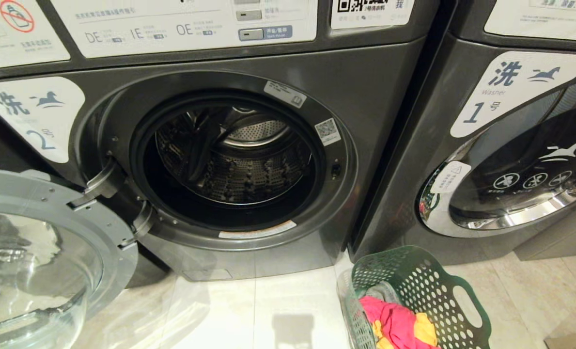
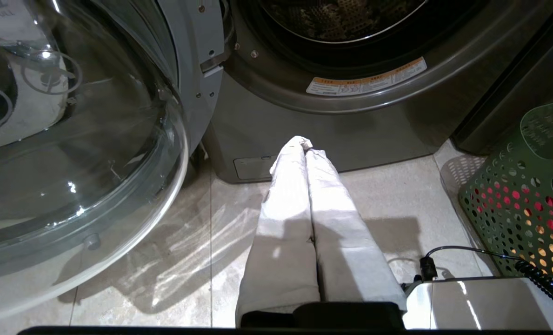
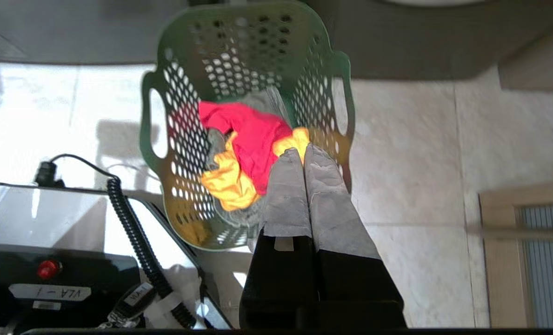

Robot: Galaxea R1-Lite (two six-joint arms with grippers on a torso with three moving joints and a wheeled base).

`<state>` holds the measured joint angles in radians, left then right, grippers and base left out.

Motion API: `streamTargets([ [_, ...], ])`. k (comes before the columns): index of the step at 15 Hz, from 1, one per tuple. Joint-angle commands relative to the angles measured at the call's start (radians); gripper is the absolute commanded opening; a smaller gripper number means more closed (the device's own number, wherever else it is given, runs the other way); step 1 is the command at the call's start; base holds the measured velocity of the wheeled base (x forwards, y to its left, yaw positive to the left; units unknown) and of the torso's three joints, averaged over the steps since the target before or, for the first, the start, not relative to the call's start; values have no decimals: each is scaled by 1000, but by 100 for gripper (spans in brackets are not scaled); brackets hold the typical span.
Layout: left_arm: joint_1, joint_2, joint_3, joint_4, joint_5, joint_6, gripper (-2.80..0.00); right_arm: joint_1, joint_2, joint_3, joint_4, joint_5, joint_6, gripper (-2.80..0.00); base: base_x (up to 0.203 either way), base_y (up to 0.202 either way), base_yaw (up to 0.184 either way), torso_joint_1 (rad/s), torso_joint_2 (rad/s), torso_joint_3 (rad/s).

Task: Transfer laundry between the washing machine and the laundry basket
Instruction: Close the washing machine door with the left hand

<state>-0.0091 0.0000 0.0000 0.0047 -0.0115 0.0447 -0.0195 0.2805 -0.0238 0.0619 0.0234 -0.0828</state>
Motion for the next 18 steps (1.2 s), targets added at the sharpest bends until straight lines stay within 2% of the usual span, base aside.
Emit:
streamTargets([
  [1, 0, 0, 0, 0, 2, -4, -280, 26, -79, -1, 2, -1, -2, -280, 0, 0, 0, 2, 1, 207],
  [3, 0, 0, 0, 0, 3, -6, -280, 26, -226, -1, 2, -4, -4, -280, 0, 0, 0, 4, 2, 207],
  [5, 0, 0, 0, 0, 1, -6, -280, 26, -283, 1, -2, -7, 0, -280, 0, 0, 0, 1, 0, 203],
  [10, 0, 0, 0, 0, -2, 0, -280, 25, -279, 2, -3, -10, 27, -280, 0, 0, 0, 2, 2, 203],
  [18, 0, 0, 0, -2, 8, -49, -280, 25, -279, 1, -4, -10, 31, -280, 0, 0, 0, 3, 4, 182],
])
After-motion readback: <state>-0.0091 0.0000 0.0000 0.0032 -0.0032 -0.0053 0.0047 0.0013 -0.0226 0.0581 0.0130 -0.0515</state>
